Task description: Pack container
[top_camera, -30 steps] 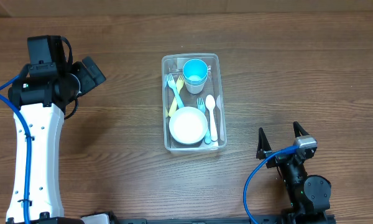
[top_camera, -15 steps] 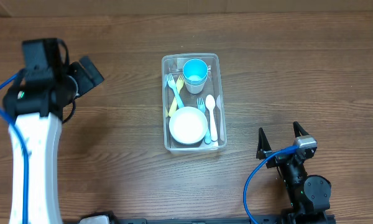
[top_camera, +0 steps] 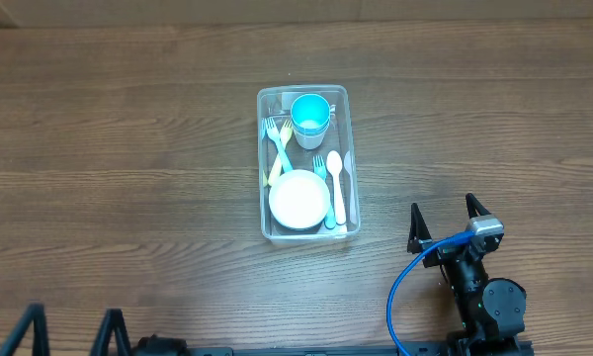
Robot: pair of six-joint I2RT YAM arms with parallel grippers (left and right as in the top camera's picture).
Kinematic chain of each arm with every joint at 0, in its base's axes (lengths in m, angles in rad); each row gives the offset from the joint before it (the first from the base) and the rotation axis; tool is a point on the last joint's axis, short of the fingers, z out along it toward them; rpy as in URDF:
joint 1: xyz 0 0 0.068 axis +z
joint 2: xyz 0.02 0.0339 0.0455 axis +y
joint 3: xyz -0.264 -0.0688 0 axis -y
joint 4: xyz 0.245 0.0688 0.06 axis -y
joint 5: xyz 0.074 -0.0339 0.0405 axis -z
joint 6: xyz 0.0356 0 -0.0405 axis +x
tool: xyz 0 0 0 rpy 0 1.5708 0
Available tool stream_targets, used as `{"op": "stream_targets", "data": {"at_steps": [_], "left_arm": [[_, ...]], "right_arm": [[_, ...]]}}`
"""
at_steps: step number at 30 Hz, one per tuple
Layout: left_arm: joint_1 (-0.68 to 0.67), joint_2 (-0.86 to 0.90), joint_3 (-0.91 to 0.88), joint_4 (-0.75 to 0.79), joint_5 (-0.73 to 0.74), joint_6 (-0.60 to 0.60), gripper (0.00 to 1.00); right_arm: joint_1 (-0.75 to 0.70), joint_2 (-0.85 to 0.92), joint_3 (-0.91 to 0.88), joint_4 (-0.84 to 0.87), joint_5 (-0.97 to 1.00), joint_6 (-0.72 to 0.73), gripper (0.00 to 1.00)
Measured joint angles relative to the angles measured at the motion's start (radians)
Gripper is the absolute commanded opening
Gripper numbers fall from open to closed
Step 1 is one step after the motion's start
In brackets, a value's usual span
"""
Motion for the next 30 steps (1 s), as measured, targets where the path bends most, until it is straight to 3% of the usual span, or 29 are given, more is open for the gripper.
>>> {"op": "stream_targets", "data": {"at_steps": [6,11,16,22,30], "left_arm": [[0.000,-0.159,-0.408,0.091,-0.050,0.007,1.00],[0.018,-0.211,-0.718,0.455,-0.082,0.052,1.00],[0.029,-0.213,-0.992,0.797,-0.047,0.198,1.00],[0.029,-0.212,-1.212,0.951,0.021,0.326,1.00],[0.063,-0.212,-1.316,0.972,0.048,0.374,1.00]], "right_arm": [[0.000,0.000,0.000,0.000,0.000,0.000,1.00],[0.000,0.000,0.000,0.001,0.000,0.000,1.00],[0.000,0.000,0.000,0.000,0.000,0.000,1.00],[0.000,0.000,0.000,0.000,0.000,0.001,1.00],[0.000,0.000,0.000,0.000,0.000,0.000,1.00]]}}
